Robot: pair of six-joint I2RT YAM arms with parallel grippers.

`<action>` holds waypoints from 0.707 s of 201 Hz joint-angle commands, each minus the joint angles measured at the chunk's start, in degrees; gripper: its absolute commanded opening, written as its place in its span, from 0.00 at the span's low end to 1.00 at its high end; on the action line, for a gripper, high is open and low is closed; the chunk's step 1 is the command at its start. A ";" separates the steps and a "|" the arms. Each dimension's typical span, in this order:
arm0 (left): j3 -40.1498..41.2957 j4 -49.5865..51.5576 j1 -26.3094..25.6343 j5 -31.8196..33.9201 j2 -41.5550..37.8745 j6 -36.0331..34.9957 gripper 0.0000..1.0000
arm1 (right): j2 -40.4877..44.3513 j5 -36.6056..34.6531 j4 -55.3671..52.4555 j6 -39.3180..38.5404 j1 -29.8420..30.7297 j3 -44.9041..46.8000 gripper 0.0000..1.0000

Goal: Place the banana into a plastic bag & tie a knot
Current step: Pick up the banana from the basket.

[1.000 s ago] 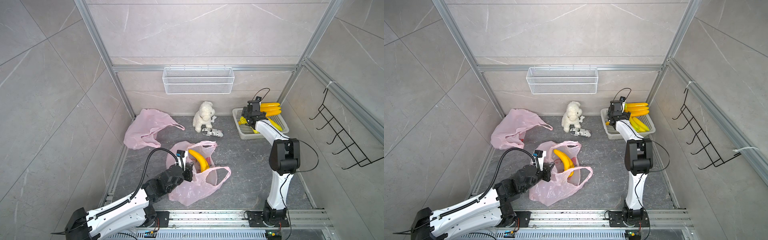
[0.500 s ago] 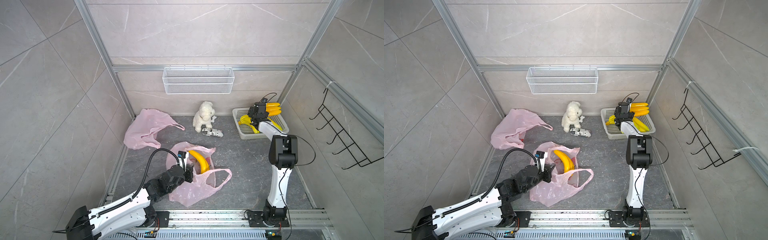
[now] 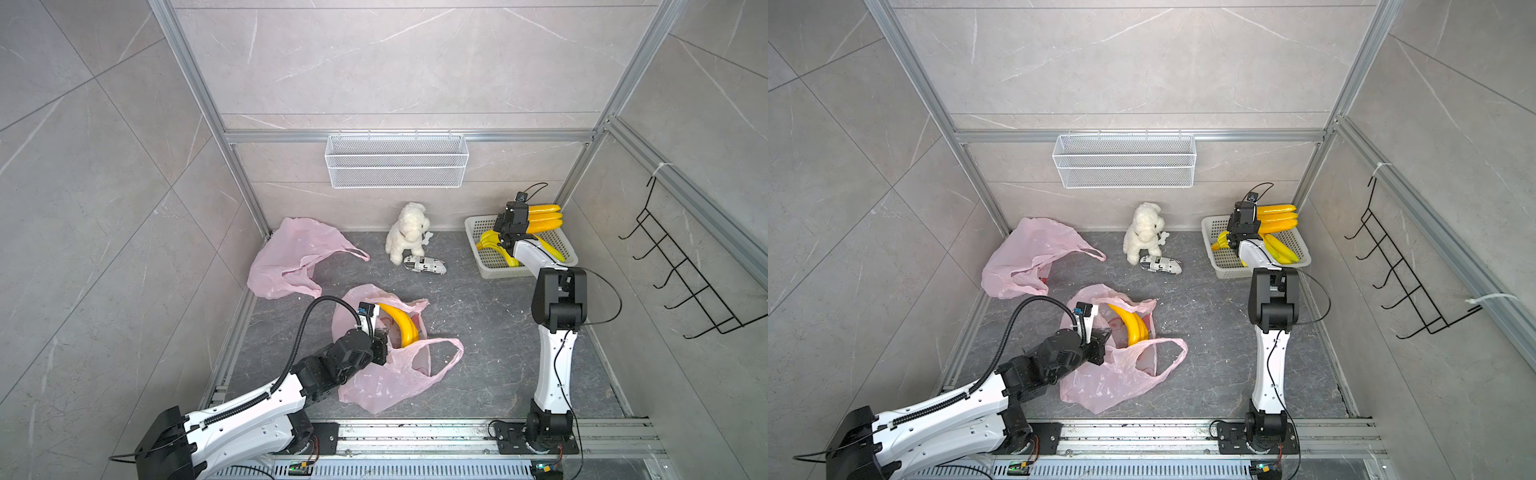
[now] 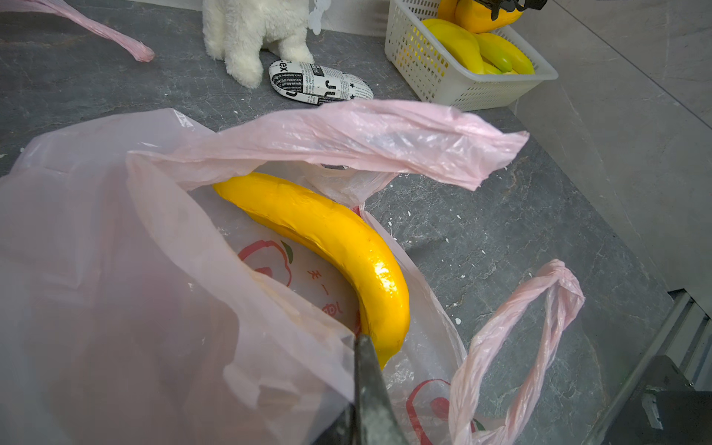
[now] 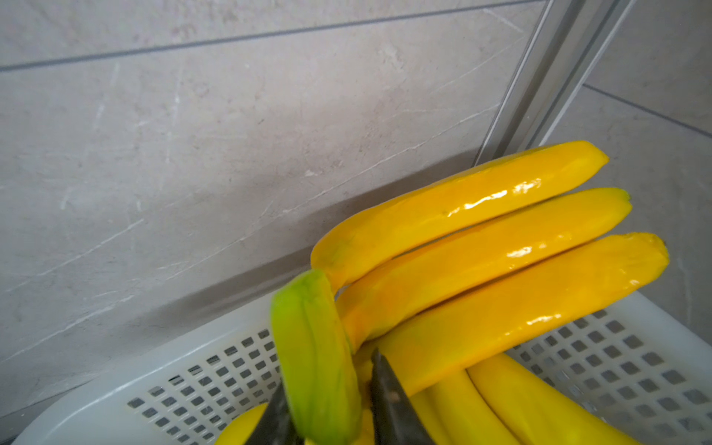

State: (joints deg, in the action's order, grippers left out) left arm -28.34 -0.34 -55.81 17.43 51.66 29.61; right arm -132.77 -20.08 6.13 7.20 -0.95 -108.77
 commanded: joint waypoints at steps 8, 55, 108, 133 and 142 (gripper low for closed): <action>-0.49 -2.20 0.36 -0.70 0.17 0.08 0.00 | 1.62 1.26 1.76 -1.34 -0.11 1.30 0.20; 0.01 -2.41 0.35 -0.84 -0.07 0.66 0.00 | 6.05 1.77 7.30 -1.31 -0.02 9.28 0.01; 0.07 -1.76 0.42 -0.88 -0.52 0.80 0.00 | 14.11 2.63 16.17 -0.88 0.58 20.92 0.00; 0.58 -2.51 0.40 -0.91 -0.34 1.16 0.00 | 18.25 2.23 19.73 -0.91 1.04 26.04 0.00; 0.67 -2.81 0.36 -0.83 -0.29 1.33 0.00 | 19.84 2.32 20.65 -0.99 1.38 27.64 0.00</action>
State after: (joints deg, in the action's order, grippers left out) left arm -28.34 -0.49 -55.81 17.39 51.88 29.87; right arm -118.72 -17.72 21.21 5.78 -0.49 -84.77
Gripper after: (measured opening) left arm 0.056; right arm 0.179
